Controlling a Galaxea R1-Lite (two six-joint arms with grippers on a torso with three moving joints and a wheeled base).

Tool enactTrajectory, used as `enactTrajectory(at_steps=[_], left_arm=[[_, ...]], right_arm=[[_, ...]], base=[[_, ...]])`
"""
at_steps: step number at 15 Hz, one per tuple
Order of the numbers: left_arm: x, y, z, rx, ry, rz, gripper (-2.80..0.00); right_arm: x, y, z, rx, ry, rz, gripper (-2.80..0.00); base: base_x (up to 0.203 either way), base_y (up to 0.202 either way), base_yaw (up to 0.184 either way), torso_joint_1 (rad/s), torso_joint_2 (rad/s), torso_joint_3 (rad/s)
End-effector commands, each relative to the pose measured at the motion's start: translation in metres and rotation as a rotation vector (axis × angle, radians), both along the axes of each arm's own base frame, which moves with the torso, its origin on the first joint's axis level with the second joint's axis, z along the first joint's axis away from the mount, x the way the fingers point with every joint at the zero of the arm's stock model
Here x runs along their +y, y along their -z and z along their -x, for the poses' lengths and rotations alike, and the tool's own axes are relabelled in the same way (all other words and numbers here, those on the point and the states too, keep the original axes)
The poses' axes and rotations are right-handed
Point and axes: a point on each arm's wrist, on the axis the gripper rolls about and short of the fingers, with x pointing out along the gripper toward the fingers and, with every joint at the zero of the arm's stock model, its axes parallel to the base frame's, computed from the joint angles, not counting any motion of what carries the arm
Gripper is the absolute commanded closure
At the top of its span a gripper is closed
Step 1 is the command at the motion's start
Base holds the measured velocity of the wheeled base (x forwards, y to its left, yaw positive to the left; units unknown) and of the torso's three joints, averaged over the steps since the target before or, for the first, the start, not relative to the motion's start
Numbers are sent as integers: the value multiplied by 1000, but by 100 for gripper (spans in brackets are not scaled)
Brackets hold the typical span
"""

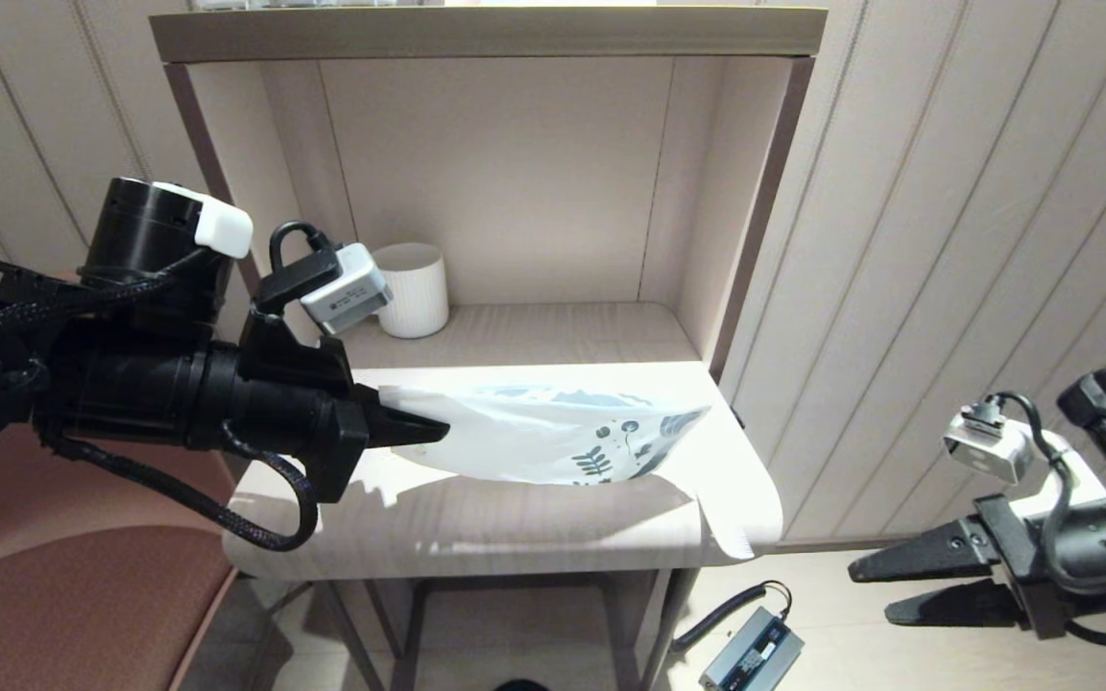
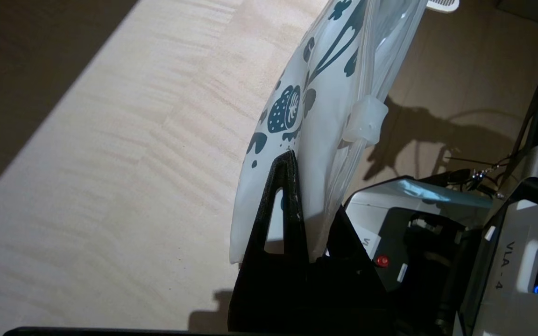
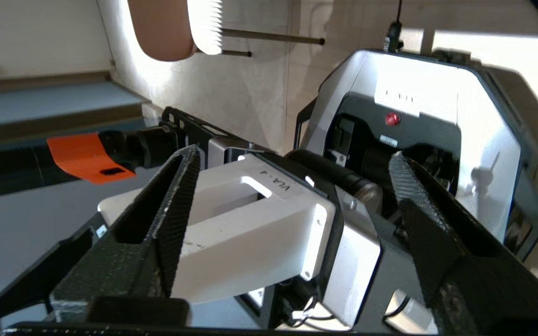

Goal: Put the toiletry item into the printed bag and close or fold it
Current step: Pick up the comb

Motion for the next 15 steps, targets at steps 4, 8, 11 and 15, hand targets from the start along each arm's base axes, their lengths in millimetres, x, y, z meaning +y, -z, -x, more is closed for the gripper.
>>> enactTrajectory(at_steps=[4,8,11,15], left_arm=[[-1,2,-1,4,5,-3,0],[-3,6,-7,4,5,-3,0],[-5,8,-11,7,5,-6,0],[-6,11,-13,13,6,-9,0]], right_arm=[[16,0,-13,-27,-73,-10,-280],[27,9,-41,28,-106,-23,-280],[33,8,-57,26,-138,-64,-280],[45,9,-72,28,-183,-89,-280]], base=[[0,0,0,0,0,0],[0,0,0,0,0,0],[0,0,0,0,0,0],[0,0,0,0,0,0]])
